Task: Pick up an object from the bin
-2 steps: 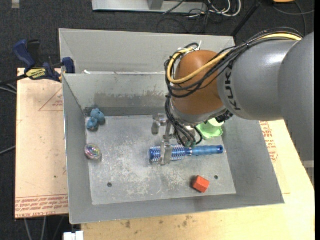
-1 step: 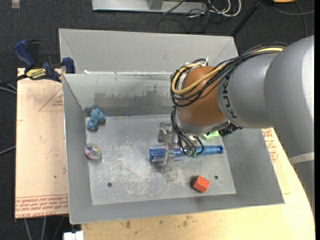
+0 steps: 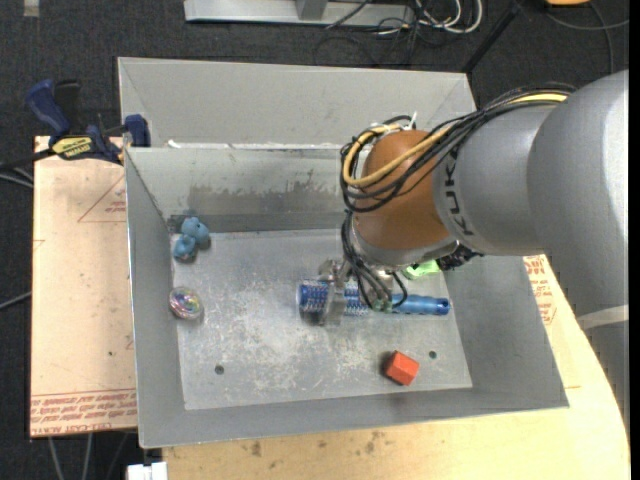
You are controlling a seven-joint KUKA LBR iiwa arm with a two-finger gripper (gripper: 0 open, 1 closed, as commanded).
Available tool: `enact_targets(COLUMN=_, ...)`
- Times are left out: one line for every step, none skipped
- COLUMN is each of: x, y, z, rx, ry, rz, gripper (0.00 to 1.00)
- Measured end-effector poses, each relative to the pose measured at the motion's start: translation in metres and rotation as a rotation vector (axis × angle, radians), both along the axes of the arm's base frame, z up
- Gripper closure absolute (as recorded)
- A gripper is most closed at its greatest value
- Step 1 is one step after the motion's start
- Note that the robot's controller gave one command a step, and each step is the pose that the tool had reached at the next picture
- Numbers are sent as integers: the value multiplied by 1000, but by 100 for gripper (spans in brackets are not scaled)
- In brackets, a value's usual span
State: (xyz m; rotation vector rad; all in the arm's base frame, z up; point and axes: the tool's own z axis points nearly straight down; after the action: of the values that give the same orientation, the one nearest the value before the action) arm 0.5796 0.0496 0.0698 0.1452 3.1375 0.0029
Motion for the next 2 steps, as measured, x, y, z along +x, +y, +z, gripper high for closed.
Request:
enact_targets(x=-78, y=7, z=120, rx=0, ry=-2, rz=-18, gripper=100)
enact_targets(x=-63, y=12, z=277, rx=-1, ry=-8, rz=275, gripper=100)
